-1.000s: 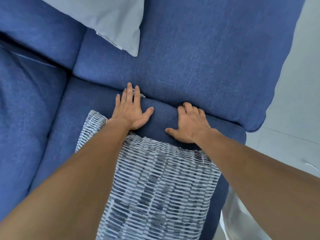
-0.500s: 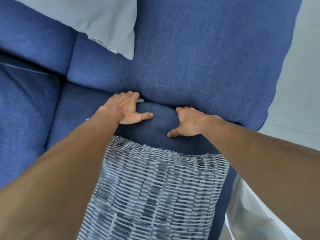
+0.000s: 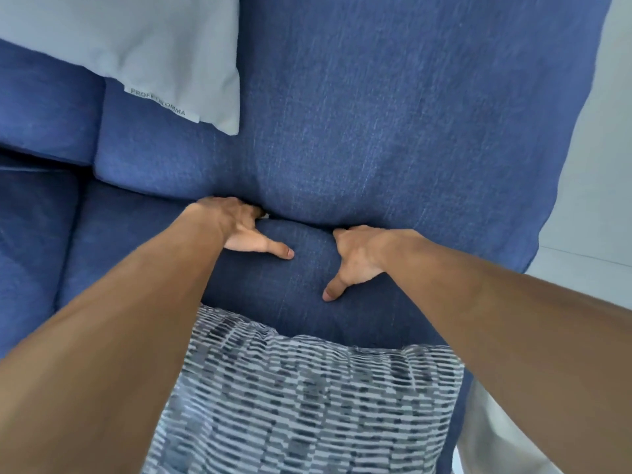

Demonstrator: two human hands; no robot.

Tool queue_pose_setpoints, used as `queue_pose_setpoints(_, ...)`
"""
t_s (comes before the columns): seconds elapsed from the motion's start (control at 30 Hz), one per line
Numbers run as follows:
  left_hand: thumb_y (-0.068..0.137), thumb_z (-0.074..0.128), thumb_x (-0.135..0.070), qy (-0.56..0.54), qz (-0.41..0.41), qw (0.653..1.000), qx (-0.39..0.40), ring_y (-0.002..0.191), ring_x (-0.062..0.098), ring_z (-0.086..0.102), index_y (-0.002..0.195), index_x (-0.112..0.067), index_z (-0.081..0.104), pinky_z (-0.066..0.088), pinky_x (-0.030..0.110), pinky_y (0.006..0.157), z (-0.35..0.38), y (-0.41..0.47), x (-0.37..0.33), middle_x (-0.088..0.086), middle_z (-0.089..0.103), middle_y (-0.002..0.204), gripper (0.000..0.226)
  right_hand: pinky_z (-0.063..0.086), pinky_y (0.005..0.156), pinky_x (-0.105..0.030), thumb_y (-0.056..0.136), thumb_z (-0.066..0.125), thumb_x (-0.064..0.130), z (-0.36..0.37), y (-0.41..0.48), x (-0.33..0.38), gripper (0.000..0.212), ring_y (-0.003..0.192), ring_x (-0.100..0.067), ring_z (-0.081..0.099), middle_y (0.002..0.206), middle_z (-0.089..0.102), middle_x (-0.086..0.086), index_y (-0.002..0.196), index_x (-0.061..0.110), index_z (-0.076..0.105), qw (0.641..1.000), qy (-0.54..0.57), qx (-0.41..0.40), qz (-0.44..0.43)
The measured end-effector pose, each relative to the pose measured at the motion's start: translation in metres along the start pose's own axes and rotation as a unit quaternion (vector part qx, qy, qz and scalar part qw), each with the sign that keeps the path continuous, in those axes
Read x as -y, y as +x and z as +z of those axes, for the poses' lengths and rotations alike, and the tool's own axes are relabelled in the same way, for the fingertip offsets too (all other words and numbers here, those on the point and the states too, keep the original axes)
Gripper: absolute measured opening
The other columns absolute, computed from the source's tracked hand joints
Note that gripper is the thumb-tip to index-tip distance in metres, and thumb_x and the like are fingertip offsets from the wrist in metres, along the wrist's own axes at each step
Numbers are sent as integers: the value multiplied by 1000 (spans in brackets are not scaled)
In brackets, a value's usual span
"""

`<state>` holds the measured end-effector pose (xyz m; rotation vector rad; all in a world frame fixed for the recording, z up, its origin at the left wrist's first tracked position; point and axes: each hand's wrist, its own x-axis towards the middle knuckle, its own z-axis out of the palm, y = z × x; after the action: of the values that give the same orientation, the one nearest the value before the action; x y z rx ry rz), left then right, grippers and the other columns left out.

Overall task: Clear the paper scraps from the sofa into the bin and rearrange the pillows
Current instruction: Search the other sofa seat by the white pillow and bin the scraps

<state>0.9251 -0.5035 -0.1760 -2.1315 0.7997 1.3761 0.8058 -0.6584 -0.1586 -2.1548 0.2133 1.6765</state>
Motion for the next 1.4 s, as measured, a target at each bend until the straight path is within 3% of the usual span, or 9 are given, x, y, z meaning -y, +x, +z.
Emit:
queue_pose_setpoints(0.13,44,42,-100,-49,-8,999,-14,137,23,37,142,-39,43,31,41,112,-2,-6,5,-5,42,149,115,47,98,-44,59,77,68,-11,-5,0,96,117,-24,53,132,52,3,137,22,46,1000,-13,8,-8)
queue_pose_setpoints(0.3,58,49,-79,-203,5,978,-37,133,22,38,130,-46,54,32,43,110,9,-30,19,-5,49,142,80,47,95,-43,68,70,66,-10,-31,-4,83,115,-25,54,130,52,3,135,23,49,1000,8,-24,-12)
queue_pose_setpoints(0.4,77,49,-50,-197,19,978,-62,127,24,42,126,-47,57,37,40,105,8,-40,18,-3,56,133,50,42,87,-35,87,59,50,-8,-47,-11,56,116,-24,51,131,51,2,135,24,50,997,33,-59,-26)
queue_pose_setpoints(0.6,90,54,-11,-101,22,980,-171,108,33,57,120,-32,65,48,39,89,2,-44,14,7,59,122,38,46,86,-34,94,46,3,1,-55,-7,37,113,-27,50,130,46,-10,127,14,57,986,37,-165,-8)
queue_pose_setpoints(0.87,91,60,-21,-235,-61,926,-288,109,34,51,118,-29,66,40,32,76,5,-86,22,13,56,119,29,42,58,-28,88,48,-7,-6,-97,-11,30,85,-30,52,109,53,-15,103,10,67,947,32,-319,24)
queue_pose_setpoints(1.0,93,56,-23,-253,-85,912,-311,116,33,48,122,-30,64,42,36,85,-16,-143,28,11,57,122,31,43,65,-31,93,47,-2,-40,-150,-12,39,95,-31,50,119,49,-15,120,20,63,928,10,-371,17)
queue_pose_setpoints(1.13,94,52,-24,-291,-106,884,-350,118,32,48,128,-27,61,44,36,87,-62,-226,31,12,56,123,35,53,73,-35,92,46,-4,-85,-228,3,36,99,-33,57,118,50,-16,117,14,65,902,-16,-431,0)
queue_pose_setpoints(1.27,93,53,-20,-291,-132,863,-392,109,27,54,123,-23,62,47,33,85,-109,-308,36,12,58,119,32,41,52,-24,89,47,-4,-129,-297,28,33,81,-28,53,106,53,-13,111,9,67,879,-61,-472,-24)
queue_pose_setpoints(1.4,90,50,-18,-297,-176,829,-439,98,28,58,108,-16,67,51,35,77,-143,-391,50,9,64,101,25,36,53,-24,87,49,-1,-166,-369,56,27,87,-27,55,107,59,-11,109,5,65,853,-104,-505,-78)
